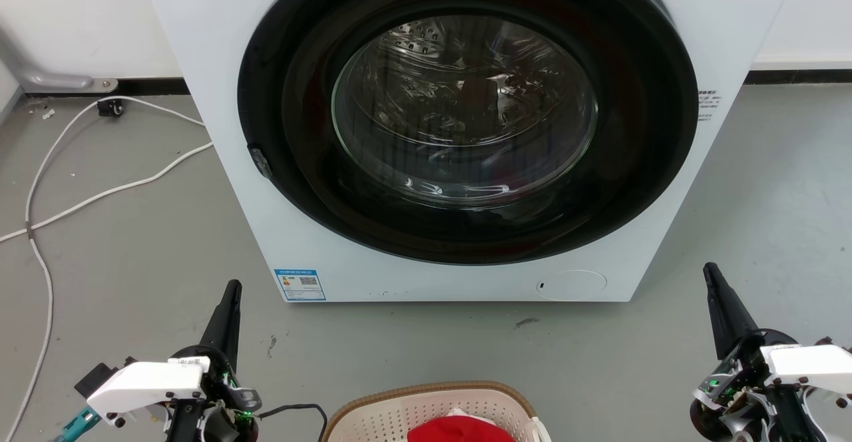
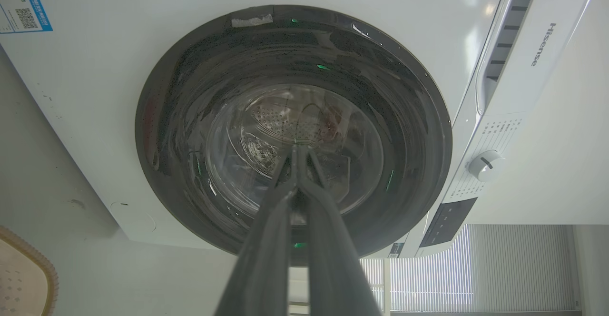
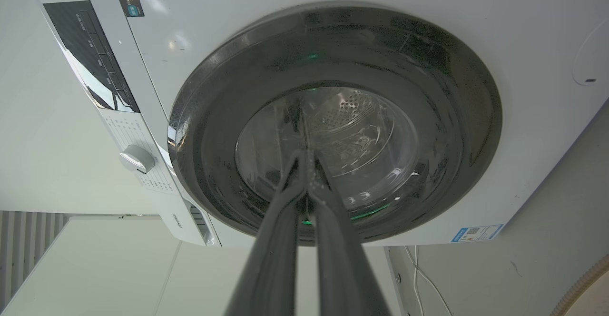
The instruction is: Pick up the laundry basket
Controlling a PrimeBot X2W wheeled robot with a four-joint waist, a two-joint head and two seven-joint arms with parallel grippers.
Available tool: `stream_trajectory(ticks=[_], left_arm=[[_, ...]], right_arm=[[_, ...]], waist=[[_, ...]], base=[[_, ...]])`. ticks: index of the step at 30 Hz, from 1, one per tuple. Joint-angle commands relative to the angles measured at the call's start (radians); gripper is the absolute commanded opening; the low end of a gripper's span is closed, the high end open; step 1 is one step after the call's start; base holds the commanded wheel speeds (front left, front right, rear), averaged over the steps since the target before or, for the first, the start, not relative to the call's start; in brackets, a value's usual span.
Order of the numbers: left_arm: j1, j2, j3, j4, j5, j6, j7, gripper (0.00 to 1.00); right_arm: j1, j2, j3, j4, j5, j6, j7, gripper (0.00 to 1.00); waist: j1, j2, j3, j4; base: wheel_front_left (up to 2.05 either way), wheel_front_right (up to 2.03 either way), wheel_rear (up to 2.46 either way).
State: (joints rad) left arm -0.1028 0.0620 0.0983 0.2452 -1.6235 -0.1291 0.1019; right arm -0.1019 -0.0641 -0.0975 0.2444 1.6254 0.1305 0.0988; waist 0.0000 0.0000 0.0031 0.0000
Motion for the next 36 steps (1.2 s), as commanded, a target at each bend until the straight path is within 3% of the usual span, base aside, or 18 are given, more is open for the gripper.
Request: stream_trajectory(ticks=[1, 18, 19, 30, 36], left_arm=[[-0.009, 0.001, 0.001, 0.001, 0.002, -0.003, 0.000, 0.00], [-0.009, -0.002, 0.005, 0.001, 0.006, -0.003, 0.004, 0.00], [0.000, -0.002, 0.003, 0.000, 0.002, 0.000, 0.001, 1.00], [-0.017, -0.004, -0.050, -0.014, 0.027, 0.000, -0.050, 1.00], [-0.025, -0.004, -0.062, -0.037, 0.117, 0.000, -0.077, 1.00]], right_arm=[[-0.010, 0.003, -0.002, 0.002, -0.005, 0.000, 0.004, 0.00], [-0.011, 0.005, -0.005, 0.002, -0.007, 0.000, 0.007, 0.00], [0.000, 0.002, -0.004, 0.000, -0.004, 0.000, 0.004, 1.00], [0.010, 0.002, 0.029, -0.028, -0.036, 0.000, -0.045, 1.00], [0.012, -0.003, 0.047, -0.034, -0.107, 0.000, -0.074, 1.00]], waist=[[0.0000, 0.0000, 0.000, 0.000], [0.0000, 0.0000, 0.000, 0.000], [0.0000, 0.0000, 0.000, 0.000], [0.0000, 0.0000, 0.001, 0.000], [0.0000, 0.0000, 0.002, 0.000]], base=[[0.00, 0.00, 0.00], [0.00, 0.00, 0.00], [0.00, 0.00, 0.00], [0.00, 0.00, 0.00], [0.00, 0.00, 0.00]])
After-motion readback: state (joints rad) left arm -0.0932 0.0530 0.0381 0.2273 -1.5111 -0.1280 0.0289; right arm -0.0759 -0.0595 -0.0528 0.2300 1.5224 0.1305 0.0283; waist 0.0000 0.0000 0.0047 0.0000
